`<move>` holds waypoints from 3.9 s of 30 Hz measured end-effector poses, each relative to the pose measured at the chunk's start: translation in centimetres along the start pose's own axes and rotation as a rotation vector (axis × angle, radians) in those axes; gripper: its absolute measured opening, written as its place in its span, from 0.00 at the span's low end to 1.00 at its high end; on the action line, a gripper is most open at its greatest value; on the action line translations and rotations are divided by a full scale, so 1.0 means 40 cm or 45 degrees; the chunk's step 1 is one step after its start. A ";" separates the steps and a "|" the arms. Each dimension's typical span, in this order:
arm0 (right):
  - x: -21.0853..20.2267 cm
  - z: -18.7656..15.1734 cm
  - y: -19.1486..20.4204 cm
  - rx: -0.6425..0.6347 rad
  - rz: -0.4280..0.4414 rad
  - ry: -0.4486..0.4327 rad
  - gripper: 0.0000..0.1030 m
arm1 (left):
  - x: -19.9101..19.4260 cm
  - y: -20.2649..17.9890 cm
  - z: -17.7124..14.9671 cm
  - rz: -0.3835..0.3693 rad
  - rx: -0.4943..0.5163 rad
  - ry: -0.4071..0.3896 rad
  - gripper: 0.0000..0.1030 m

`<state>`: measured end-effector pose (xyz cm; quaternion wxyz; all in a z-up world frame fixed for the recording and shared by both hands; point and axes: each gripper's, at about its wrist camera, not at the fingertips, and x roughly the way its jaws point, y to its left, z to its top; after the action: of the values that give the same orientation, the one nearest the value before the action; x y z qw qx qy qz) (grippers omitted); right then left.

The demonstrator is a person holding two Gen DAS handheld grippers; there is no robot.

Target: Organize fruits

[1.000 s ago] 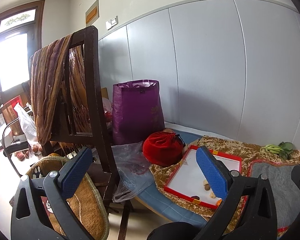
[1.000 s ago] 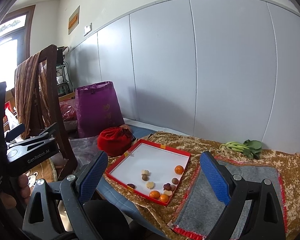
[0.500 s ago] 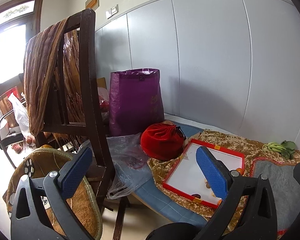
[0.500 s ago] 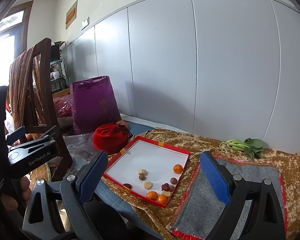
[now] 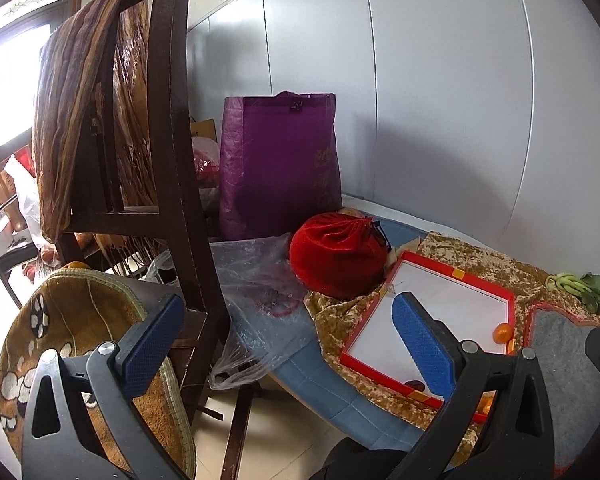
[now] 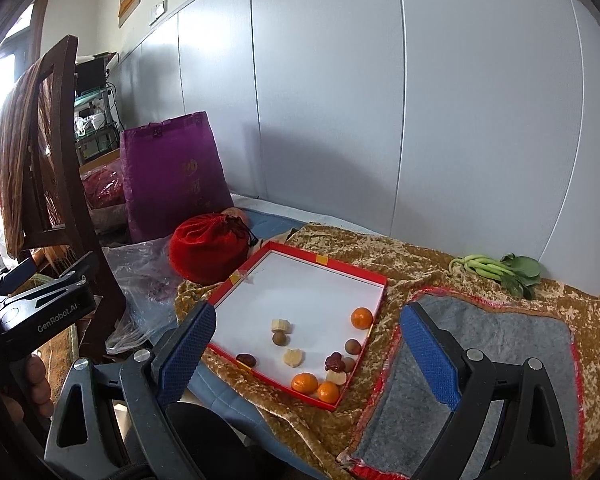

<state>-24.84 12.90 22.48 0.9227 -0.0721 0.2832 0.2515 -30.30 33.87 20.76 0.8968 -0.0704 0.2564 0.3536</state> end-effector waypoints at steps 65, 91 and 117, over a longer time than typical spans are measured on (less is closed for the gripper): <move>-0.102 -0.007 -0.092 0.118 0.013 -0.107 0.92 | -0.134 -0.156 0.031 -0.113 0.132 -0.082 1.00; -0.087 -0.012 -0.083 0.122 0.015 -0.092 0.92 | -0.117 -0.148 0.021 -0.116 0.123 -0.064 1.00; -0.074 -0.014 -0.068 0.108 0.016 -0.081 0.92 | -0.107 -0.144 0.016 -0.100 0.104 -0.048 1.00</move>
<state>-25.84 9.14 23.66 0.9319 -0.0233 0.2645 0.2471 -28.84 27.24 23.16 0.9169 -0.0370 0.2508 0.3084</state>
